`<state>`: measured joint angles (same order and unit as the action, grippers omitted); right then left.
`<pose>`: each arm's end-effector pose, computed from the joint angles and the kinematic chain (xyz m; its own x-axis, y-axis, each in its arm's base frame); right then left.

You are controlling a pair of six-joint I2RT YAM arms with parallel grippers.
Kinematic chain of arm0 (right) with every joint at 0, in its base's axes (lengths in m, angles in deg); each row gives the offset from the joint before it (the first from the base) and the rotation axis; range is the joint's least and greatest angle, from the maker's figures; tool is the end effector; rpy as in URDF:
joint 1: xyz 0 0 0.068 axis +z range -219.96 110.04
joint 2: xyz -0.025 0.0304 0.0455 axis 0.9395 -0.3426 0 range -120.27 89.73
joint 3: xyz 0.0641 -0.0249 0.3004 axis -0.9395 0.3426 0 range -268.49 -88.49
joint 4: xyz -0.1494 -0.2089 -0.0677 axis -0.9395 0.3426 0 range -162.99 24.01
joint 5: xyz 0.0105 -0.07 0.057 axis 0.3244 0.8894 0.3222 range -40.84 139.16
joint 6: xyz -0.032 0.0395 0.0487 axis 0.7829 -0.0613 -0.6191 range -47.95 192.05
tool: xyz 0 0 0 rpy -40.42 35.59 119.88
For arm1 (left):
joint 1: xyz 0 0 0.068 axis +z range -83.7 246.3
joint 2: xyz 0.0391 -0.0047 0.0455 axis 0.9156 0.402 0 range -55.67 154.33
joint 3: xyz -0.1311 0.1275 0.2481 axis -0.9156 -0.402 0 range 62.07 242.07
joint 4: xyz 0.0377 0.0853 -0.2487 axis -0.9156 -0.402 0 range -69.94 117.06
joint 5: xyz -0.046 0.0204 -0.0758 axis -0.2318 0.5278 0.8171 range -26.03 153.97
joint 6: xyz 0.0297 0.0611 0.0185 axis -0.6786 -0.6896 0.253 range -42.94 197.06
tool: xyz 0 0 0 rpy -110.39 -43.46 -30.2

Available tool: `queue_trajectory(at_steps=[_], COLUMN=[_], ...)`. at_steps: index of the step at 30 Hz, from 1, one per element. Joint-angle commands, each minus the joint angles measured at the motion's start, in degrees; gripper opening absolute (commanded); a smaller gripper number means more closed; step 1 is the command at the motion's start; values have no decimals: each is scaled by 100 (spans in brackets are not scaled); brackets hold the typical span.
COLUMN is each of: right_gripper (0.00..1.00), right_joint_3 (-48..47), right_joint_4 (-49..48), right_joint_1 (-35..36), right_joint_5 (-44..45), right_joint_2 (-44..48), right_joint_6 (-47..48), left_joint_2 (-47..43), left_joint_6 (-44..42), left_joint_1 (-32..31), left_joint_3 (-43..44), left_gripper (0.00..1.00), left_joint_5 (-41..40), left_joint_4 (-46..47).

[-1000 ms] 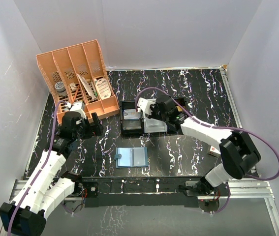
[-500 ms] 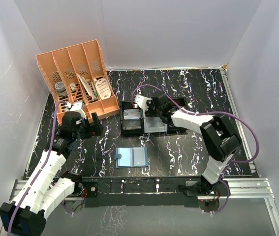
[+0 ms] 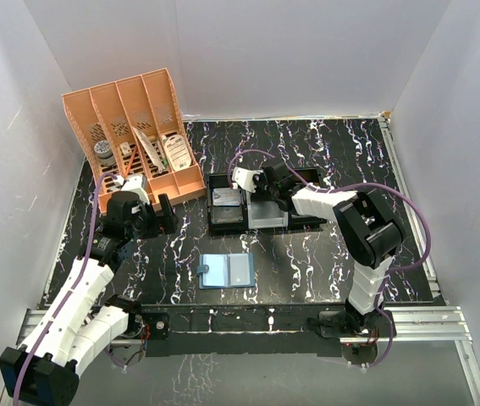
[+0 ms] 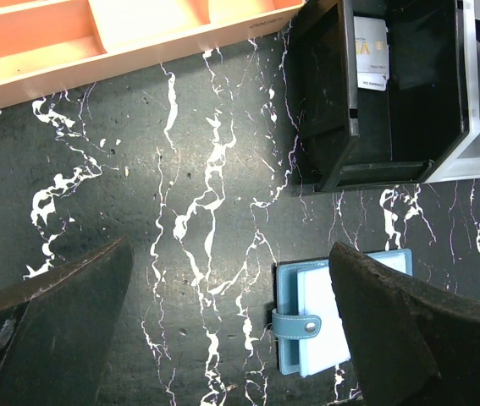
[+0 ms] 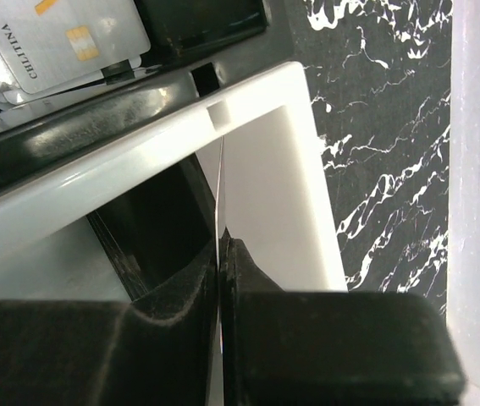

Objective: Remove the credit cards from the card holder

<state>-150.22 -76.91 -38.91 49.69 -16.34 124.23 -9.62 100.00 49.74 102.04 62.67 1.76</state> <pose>0.3632 0.2182 0.1855 0.0622 -0.8846 -0.4621 -0.7514 0.2632 -0.6051 0.1713 -0.0495 0.2946 -0.5635 -0.2391 -0.7908 0.0508 0.9454 -0.3220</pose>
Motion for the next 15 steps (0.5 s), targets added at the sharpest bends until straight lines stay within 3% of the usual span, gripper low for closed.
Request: queue_trajectory(at_steps=[1, 4, 8, 15], right_gripper=[6, 10, 24, 34], right_joint_3=[-270, -231, -182, -205], right_joint_4=[-315, -173, -8, 225], right_joint_1=[-33, -30, -30, -99], right_joint_5=[-234, -362, -523, -617], right_joint_2=[-86, -78, -13, -10], right_joint_6=[189, 263, 339, 365], left_joint_2=[-25, -34, -1, 53], left_joint_6=[-88, -96, -108, -123], left_joint_1=[45, 47, 47, 46], left_joint_3=[15, 11, 5, 9], left_gripper=[99, 99, 99, 99], left_joint_5=[71, 89, 120, 158], left_joint_4=[104, 118, 136, 162])
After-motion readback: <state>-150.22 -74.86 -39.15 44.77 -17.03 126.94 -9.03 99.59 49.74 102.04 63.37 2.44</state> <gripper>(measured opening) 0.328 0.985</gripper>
